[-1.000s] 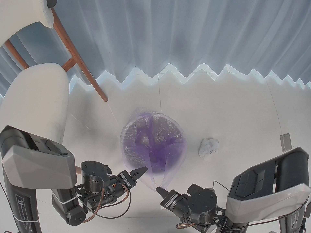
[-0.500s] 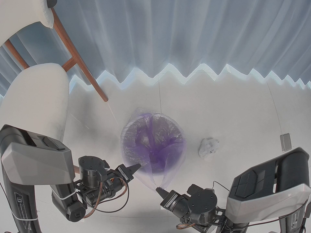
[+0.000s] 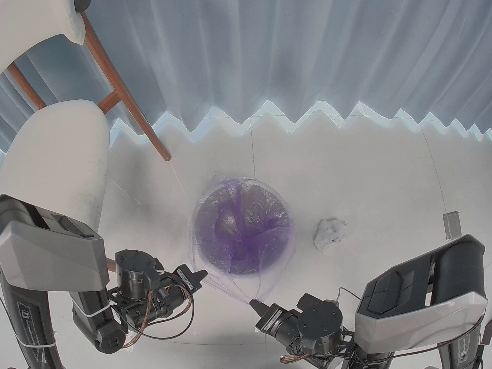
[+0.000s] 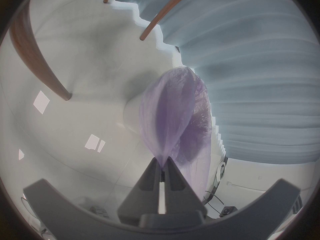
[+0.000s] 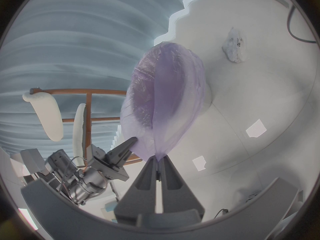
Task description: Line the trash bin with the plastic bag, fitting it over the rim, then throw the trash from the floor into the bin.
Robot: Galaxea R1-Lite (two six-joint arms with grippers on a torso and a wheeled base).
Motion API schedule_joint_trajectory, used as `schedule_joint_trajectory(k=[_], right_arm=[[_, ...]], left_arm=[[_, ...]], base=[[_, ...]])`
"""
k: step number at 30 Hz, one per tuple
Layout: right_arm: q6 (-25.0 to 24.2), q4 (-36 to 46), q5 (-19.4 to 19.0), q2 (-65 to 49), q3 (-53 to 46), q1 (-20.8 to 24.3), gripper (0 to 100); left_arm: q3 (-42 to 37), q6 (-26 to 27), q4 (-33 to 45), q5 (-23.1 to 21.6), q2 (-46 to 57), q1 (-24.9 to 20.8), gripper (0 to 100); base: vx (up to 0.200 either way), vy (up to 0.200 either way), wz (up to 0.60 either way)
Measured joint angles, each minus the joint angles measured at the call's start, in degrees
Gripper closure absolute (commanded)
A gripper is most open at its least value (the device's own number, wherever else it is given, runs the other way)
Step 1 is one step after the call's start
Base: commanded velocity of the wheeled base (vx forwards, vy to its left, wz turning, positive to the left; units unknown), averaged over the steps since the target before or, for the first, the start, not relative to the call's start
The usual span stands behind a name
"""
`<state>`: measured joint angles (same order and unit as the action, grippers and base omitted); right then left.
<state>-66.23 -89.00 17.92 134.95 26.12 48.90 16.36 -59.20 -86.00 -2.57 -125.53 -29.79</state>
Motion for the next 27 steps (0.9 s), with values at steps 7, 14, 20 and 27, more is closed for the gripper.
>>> schedule_joint_trajectory(k=[7,14,20,27], right_arm=[[5.6,0.0,-0.1,3.8,0.8,-1.2,100],[9.5,0.0,-2.0,6.9,4.1,-3.9,100],[13.6,0.2,-3.4,8.8,5.8,-6.4,100],[15.5,2.8,-4.1,9.8,6.7,-8.4,100]], left_arm=[[-1.1,1.5,0.1,0.0,0.7,0.6,100],[-1.2,7.9,0.3,-0.1,-1.1,0.6,100],[-0.9,11.9,0.3,-0.2,-4.7,0.8,100],[-0.5,13.3,0.3,-0.2,-7.0,0.9,100]], base=[[0.000,0.000,0.00],[0.000,0.000,0.00],[0.000,0.000,0.00],[0.000,0.000,0.00]])
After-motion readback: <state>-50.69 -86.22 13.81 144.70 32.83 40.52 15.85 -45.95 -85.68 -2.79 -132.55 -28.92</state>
